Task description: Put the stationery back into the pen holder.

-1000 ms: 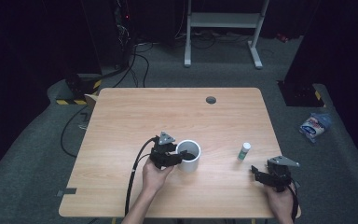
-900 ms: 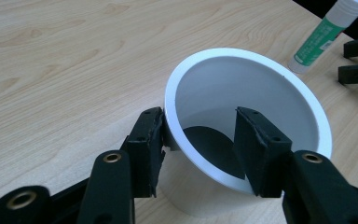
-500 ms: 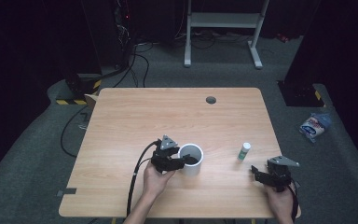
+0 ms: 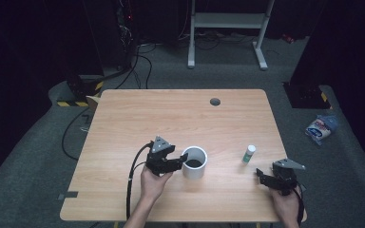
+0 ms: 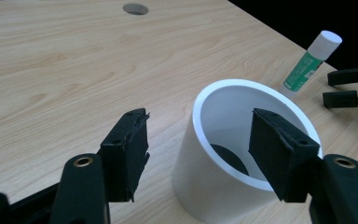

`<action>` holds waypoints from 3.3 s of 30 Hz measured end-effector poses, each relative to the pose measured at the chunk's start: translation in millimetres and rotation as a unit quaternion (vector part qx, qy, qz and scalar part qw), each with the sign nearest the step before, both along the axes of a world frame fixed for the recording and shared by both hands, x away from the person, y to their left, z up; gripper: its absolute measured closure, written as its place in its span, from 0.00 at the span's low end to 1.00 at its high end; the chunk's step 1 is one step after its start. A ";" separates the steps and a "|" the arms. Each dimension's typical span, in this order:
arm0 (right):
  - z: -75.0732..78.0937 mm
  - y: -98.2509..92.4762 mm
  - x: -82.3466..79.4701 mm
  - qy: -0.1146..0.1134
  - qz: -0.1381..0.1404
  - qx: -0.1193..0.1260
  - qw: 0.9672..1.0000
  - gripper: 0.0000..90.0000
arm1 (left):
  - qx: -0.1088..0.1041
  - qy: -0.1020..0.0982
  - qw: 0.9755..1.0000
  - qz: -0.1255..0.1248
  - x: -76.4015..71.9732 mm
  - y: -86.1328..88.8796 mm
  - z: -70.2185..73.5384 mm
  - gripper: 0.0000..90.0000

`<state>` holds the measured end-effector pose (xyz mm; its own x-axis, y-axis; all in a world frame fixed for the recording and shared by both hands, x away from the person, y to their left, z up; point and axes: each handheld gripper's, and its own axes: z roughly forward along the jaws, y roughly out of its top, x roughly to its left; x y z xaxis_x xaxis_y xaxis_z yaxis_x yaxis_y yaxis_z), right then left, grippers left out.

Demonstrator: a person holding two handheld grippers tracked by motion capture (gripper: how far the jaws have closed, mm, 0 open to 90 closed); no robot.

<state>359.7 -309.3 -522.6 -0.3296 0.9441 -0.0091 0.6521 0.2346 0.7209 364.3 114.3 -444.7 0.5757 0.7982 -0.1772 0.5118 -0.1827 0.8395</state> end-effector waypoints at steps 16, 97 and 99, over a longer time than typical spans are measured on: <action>-0.1 0.0 -0.1 -0.001 0.001 0.000 1.000 0.31 | -0.018 -0.010 0.999 0.045 -9.6 44.6 7.5 0.41; 16.8 2.2 -19.4 -0.027 0.035 0.030 0.999 0.48 | 0.119 0.043 0.970 0.206 -23.3 112.4 -83.5 0.33; 20.6 5.3 -21.6 -0.031 0.045 0.030 0.998 0.48 | 0.118 0.045 0.970 0.206 -23.3 112.6 -83.4 0.33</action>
